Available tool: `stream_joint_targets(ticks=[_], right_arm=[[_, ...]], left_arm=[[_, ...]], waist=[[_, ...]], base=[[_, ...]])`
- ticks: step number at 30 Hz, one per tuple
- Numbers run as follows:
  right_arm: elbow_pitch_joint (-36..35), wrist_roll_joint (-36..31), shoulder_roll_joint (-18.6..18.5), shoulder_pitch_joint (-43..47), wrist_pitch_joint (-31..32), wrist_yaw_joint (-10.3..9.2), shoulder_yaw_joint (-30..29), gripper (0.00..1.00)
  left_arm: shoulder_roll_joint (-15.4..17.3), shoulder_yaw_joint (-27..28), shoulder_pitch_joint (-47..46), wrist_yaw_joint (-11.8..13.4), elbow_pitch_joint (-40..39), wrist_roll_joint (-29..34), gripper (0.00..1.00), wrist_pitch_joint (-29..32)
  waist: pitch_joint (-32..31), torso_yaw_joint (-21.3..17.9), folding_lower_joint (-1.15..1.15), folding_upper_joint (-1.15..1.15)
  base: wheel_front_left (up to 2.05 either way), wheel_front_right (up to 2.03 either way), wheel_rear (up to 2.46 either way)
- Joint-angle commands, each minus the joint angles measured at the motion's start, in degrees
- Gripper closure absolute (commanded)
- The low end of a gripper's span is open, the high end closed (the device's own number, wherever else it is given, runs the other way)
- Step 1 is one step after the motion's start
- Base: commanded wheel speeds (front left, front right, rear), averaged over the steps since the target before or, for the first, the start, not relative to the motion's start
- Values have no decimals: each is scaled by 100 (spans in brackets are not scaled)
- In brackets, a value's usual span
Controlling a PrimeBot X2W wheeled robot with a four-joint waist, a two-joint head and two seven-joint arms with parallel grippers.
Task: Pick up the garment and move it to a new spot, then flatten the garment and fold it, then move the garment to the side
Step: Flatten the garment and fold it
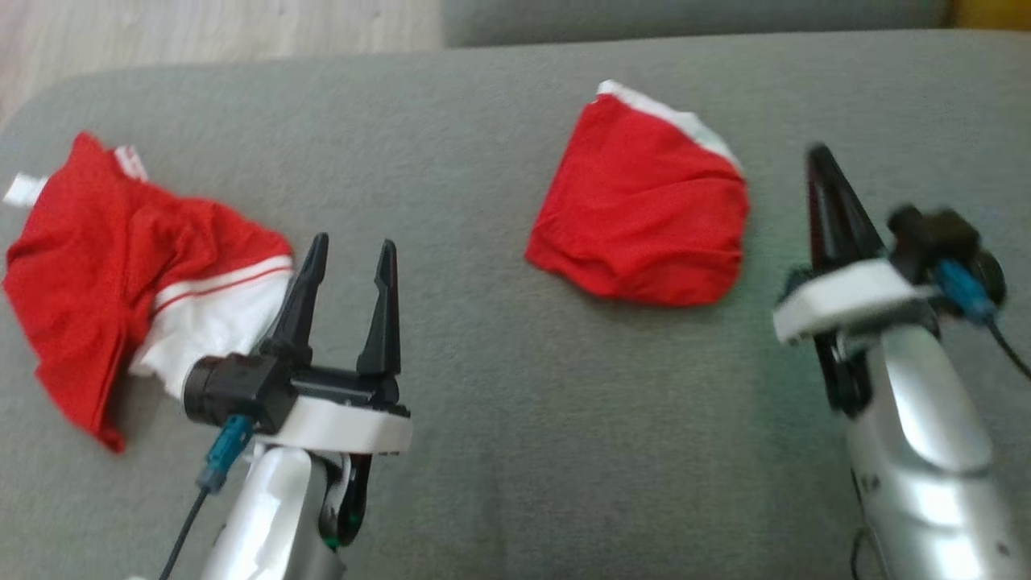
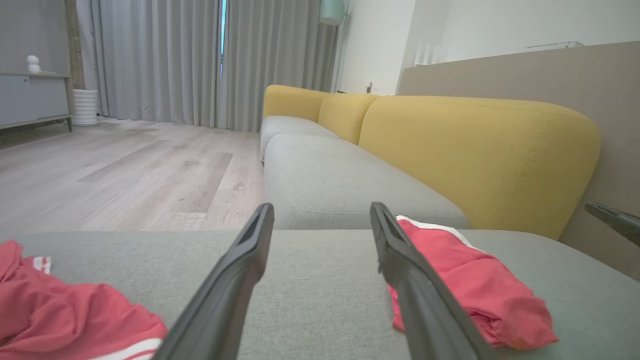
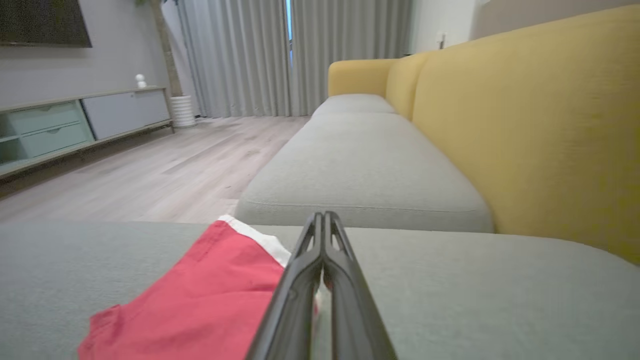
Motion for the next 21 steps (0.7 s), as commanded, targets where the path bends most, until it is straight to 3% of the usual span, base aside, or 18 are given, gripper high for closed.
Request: stream_joint_targets(ticks=[1, 11, 12, 21], right_arm=[[-237, -30, 108, -9, -37, 37, 79, 100], [-1176, 32, 108, 1404, -37, 37, -271, 100], [-1233, 33, 108, 1535, -37, 37, -273, 2], [-1418, 169, 108, 1884, -37, 37, -322, 0]], left_arm=[[42, 241, -91, -7, -203, 51, 0, -30], [42, 380, 305, -60, -188, 140, 0, -30], [42, 382, 343, -66, -179, 143, 0, -30], [42, 357, 517, -68, -163, 193, 0, -31]], waist=[[-187, -192, 1, 0], [-452, -467, 1, 0], [-468, -465, 1, 0], [-496, -408, 1, 0]], base=[[0, 0, 0], [0, 0, 0], [0, 0, 0], [0, 0, 0]])
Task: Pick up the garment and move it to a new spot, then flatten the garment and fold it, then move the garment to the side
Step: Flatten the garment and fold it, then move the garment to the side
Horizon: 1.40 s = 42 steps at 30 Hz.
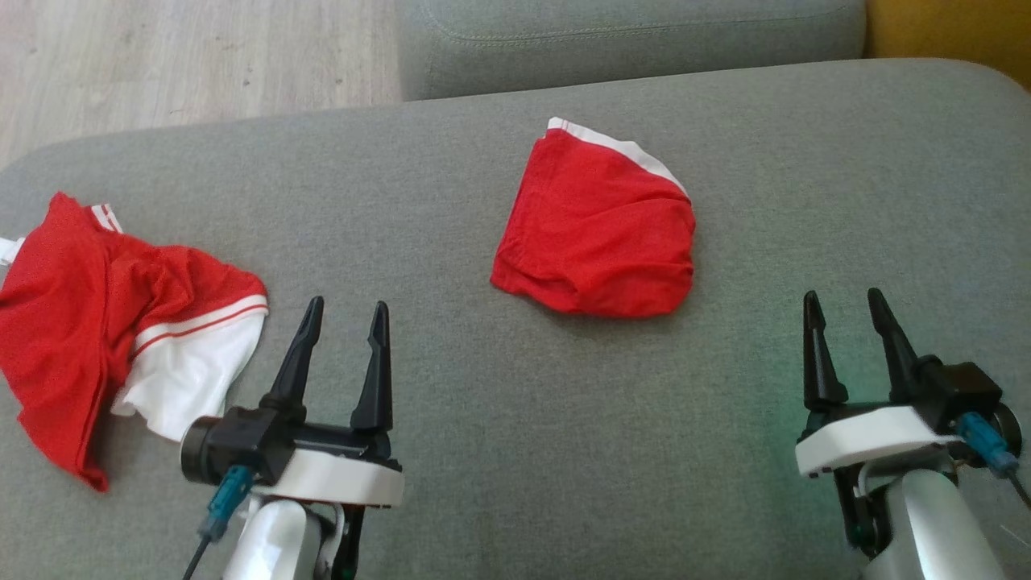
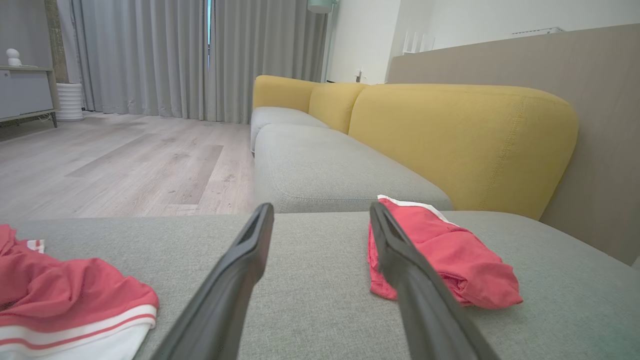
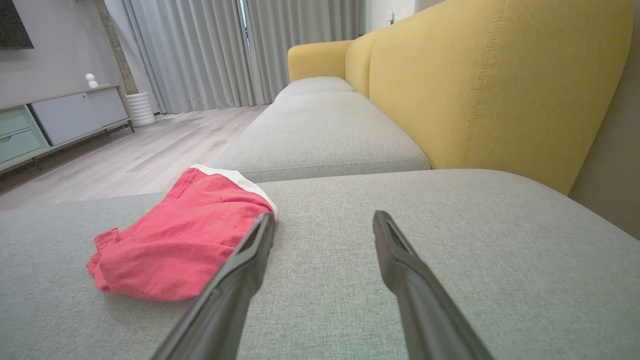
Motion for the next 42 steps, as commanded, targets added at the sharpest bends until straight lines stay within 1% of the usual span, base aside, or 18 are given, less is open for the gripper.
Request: stream_joint_targets(ticks=[1, 8, 12, 18, 19, 24, 27, 32, 35, 36, 37, 42], right_arm=[[-224, -6, -12, -192, -37, 37, 96, 0], [-135, -96, -12, -383, -37, 37, -29, 0], [176, -49, -12, -719, 101, 37, -24, 0], [921, 372, -12, -1406, 551, 37, 84, 0], [921, 372, -12, -1406, 551, 37, 84, 0], [1868, 950, -12, -2014, 915, 37, 44, 0], [2466, 1280, -12, -2348, 1031, 37, 82, 0], [3374, 1465, -11, -2817, 926, 37, 192, 0], [3810, 1506, -11, -3068, 752, 37, 363, 0], [3935, 1448, -11, -3143, 650, 37, 415, 55], [4041, 1350, -11, -3214, 529, 37, 471, 100], [4384, 900, -11, -3475, 166, 37, 634, 100]], left_arm=[[37, 197, -142, -12, -184, 37, 0, -31], [37, 115, -267, -22, -214, 39, 0, -31], [37, 33, -388, -34, -209, 19, 0, -31], [37, -107, -531, -37, -167, -57, 0, -31], [37, -107, -531, -37, -167, -57, 0, -31], [37, -215, -606, -18, -126, -121, 0, -31], [37, -268, -637, -4, -115, -153, 0, -31], [37, -320, -658, 20, -115, -176, 0, -31], [37, -335, -669, 36, -125, -176, 0, -31], [37, -338, -675, 44, -123, -172, 0, -31], [37, -342, -683, 53, -122, -171, 0, -31], [37, -355, -725, 71, -138, -167, 0, -31]], waist=[[15, 26, 0, 0], [221, 224, 0, 0], [421, 429, 0, 0], [652, 762, 0, 0], [652, 762, 0, 0], [763, 1038, 0, 0], [809, 1176, 0, 0], [883, 1308, 0, 0], [919, 1331, 0, 0], [926, 1328, 0, 0], [931, 1320, 0, 0], [899, 1192, 0, 0]], base=[[0, 0, 0], [0, 0, 0], [0, 0, 0], [0, 0, 0], [0, 0, 0], [0, 0, 0], [0, 0, 0], [0, 0, 0], [0, 0, 0], [0, 0, 0], [0, 0, 0], [0, 0, 0]])
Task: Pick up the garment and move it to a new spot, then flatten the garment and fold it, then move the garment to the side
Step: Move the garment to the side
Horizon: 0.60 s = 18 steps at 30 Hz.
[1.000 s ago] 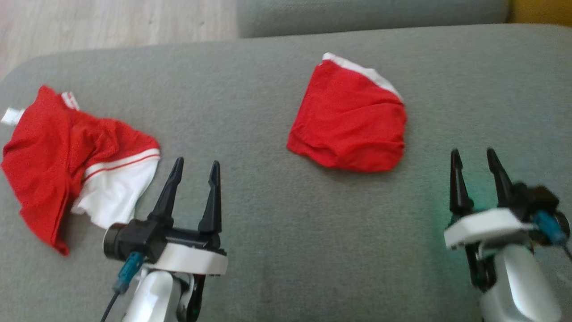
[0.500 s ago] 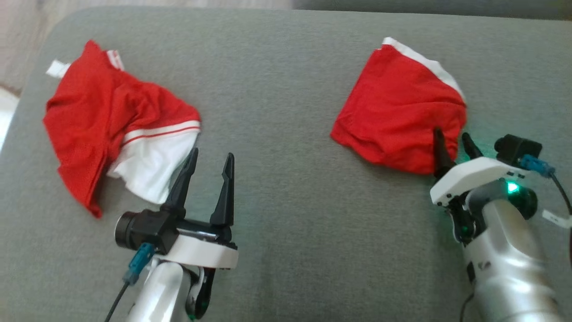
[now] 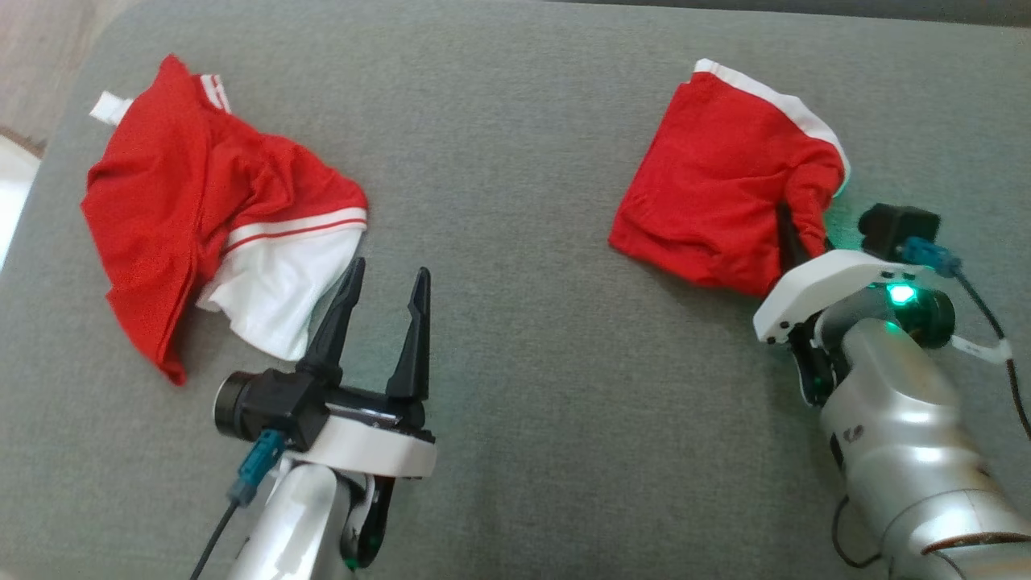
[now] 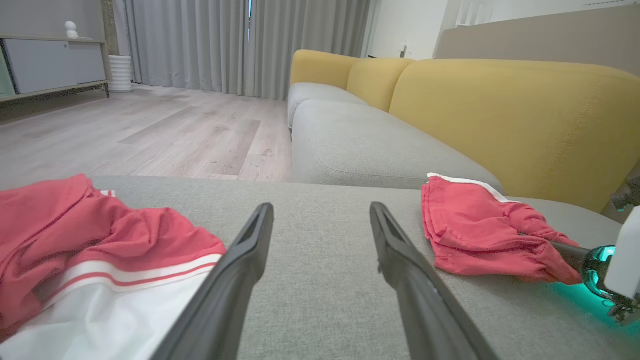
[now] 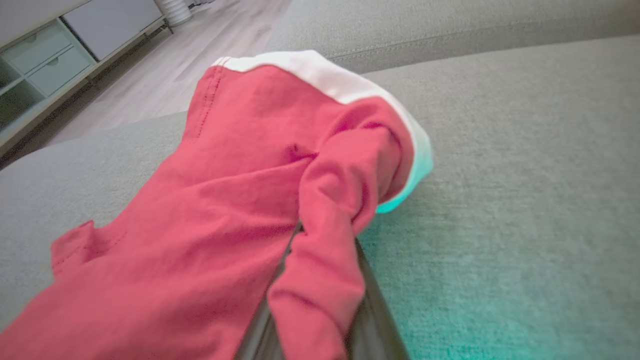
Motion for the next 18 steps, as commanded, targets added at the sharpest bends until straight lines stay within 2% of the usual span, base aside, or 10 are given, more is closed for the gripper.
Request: stream_joint_targets(ticks=[1, 5, 9, 13, 18], right_arm=[[-39, -147, 93, -144, -91, 37, 185, 100], [-11, -555, 63, -228, -163, 37, 364, 100], [-60, -747, -191, -298, -115, 37, 706, 100], [-196, -613, -678, -336, 163, 37, 1309, 100], [-710, 88, -1463, -212, 844, 37, 2487, 100]], left_arm=[[37, 165, -243, 17, -187, -3, 0, -31], [37, 150, -243, 25, -226, 5, 0, -31], [37, 103, -290, 25, -267, 2, 0, -31], [37, 42, -344, 41, -290, -16, 0, -31], [37, -2, -396, 60, -310, -37, 0, -31]], waist=[[-37, -75, 0, 0], [-105, -251, 0, 0], [-158, -399, 0, 0], [-210, -495, 0, 0], [-211, -525, 0, 0]], base=[[0, 0, 0], [0, 0, 0], [0, 0, 0], [0, 0, 0], [0, 0, 0]])
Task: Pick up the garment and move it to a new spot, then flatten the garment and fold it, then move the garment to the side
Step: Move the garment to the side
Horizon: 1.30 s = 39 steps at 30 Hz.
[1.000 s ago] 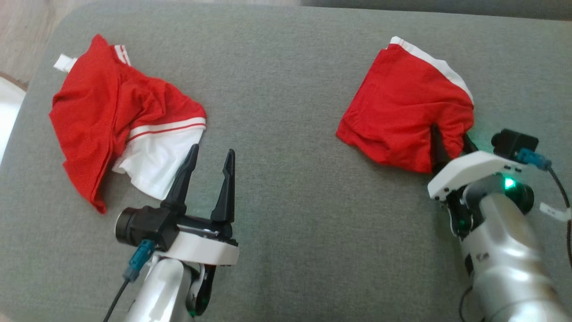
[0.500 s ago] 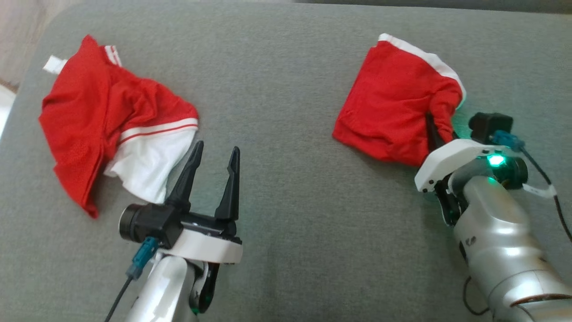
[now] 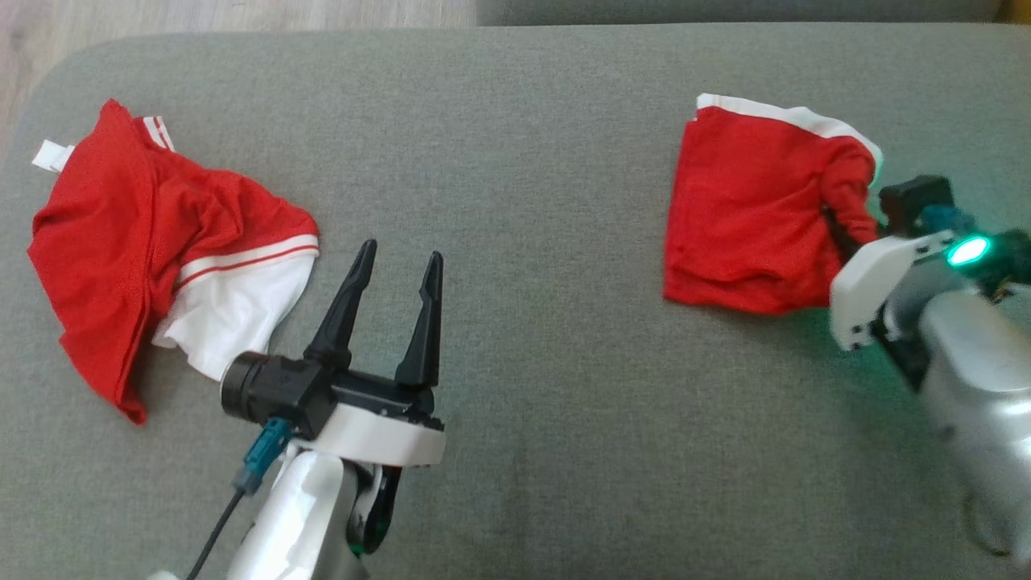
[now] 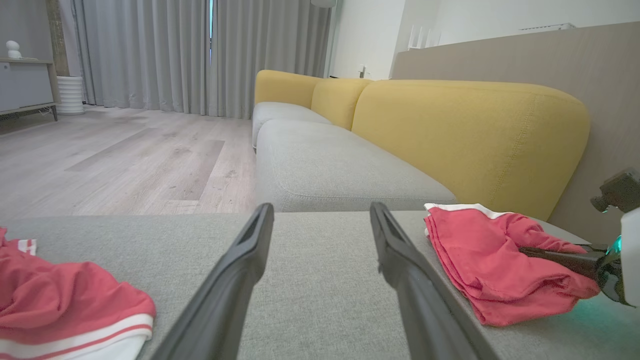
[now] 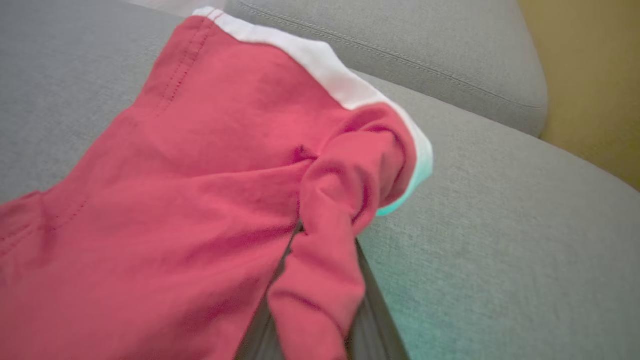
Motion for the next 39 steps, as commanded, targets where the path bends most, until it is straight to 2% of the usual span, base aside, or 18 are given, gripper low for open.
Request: stream_joint_targets(ticks=[1, 3, 4, 11, 14, 17, 20, 23, 35, 37, 39], right_arm=[[-357, 261, -315, -87, 187, 37, 391, 100], [-748, 648, -859, -37, 492, 37, 912, 100], [-748, 648, -859, -37, 492, 37, 912, 100], [-1861, 1757, -2761, -58, 1238, 37, 2099, 100], [-2033, 1981, -3339, -100, 1367, 37, 2332, 100], [-2046, 2080, -3746, -150, 1407, 37, 2473, 100], [-1914, 2024, -3966, -242, 1432, 37, 2514, 100], [-1641, 1881, -4032, -372, 1409, 37, 2390, 100], [-820, 1236, -3599, -638, 1050, 37, 1721, 100], [-743, 1100, -3493, -695, 923, 37, 1574, 0], [-663, 970, -3380, -744, 806, 37, 1422, 0]], left_arm=[[37, 130, -255, 48, -219, -34, 0, -29], [37, 120, -291, 35, -240, -35, 0, -29], [37, 120, -291, 35, -240, -35, 0, -29], [37, 75, -451, 15, -329, -61, 0, -29], [37, 69, -497, 19, -352, -74, 0, -29], [37, 74, -528, 17, -363, -74, 0, -29], [37, 87, -549, 8, -376, -64, 0, -29], [37, 121, -584, -9, -374, -49, 0, -29], [37, 163, -688, -30, -372, -24, 0, -29], [37, 172, -687, -33, -353, -20, 0, -29], [37, 188, -675, -34, -324, -15, 0, -29]], waist=[[28, 13, 0, 0], [86, 41, 0, 0], [86, 41, 0, 0], [373, 235, 0, 0], [485, 312, 0, 0], [584, 363, 0, 0], [669, 387, 0, 0], [737, 387, 0, 0], [874, 317, 0, 0], [849, 300, 0, 0], [802, 279, 0, 0]], base=[[0, 0, 0], [0, 0, 0], [0, 0, 0], [0, 0, 0], [0, 0, 0], [0, 0, 0], [0, 0, 0], [0, 0, 0], [0, 0, 0], [0, 0, 0], [0, 0, 0]])
